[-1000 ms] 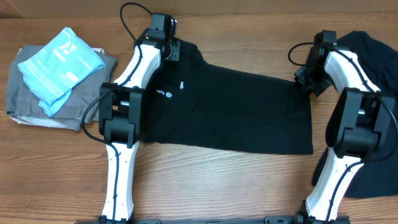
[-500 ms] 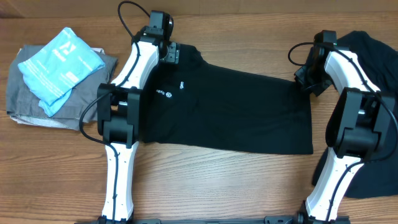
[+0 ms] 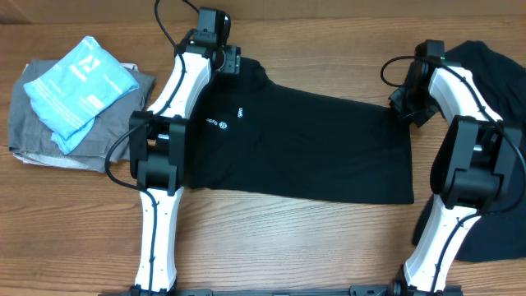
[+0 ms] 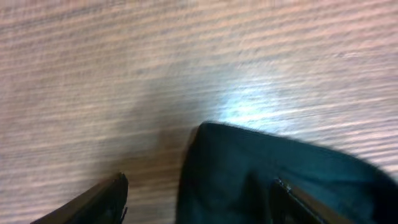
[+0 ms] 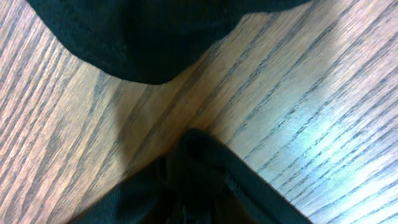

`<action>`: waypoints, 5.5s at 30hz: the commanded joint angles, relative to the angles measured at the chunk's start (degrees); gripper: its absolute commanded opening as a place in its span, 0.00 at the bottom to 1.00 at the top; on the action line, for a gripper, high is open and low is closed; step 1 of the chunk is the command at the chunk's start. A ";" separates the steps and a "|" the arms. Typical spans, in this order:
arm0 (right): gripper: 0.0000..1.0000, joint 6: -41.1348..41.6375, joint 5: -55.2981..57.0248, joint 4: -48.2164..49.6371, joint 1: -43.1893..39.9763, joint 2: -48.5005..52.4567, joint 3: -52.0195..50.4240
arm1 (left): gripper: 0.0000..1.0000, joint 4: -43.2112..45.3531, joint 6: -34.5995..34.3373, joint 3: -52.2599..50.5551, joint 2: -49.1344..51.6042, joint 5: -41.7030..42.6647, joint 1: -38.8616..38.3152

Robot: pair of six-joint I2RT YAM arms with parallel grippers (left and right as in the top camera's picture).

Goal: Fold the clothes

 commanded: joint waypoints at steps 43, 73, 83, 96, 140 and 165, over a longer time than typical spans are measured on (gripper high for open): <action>0.04 -9.90 -9.46 -6.12 -0.92 -1.55 7.28 | 0.06 -19.98 1.81 2.25 -12.96 3.43 1.20; 0.04 -24.00 -19.02 -27.52 -4.63 -9.97 7.08 | 0.04 -54.55 -3.69 2.25 -18.45 5.99 1.31; 0.04 -23.98 -14.60 -32.15 -4.68 -10.05 3.41 | 0.04 -62.71 -6.36 1.84 -18.45 5.92 1.31; 0.04 -23.74 -8.22 -31.93 -4.74 -10.05 -8.15 | 0.04 -62.64 -9.81 -12.02 -18.40 -1.05 1.38; 0.04 -28.48 -20.87 -32.70 2.36 -12.68 -5.01 | 0.14 -52.48 -8.11 -11.89 -19.26 13.64 -1.88; 0.04 -27.19 -21.20 -14.75 11.08 -12.68 -27.47 | 0.04 -31.76 -9.77 -30.69 -19.26 5.79 -2.86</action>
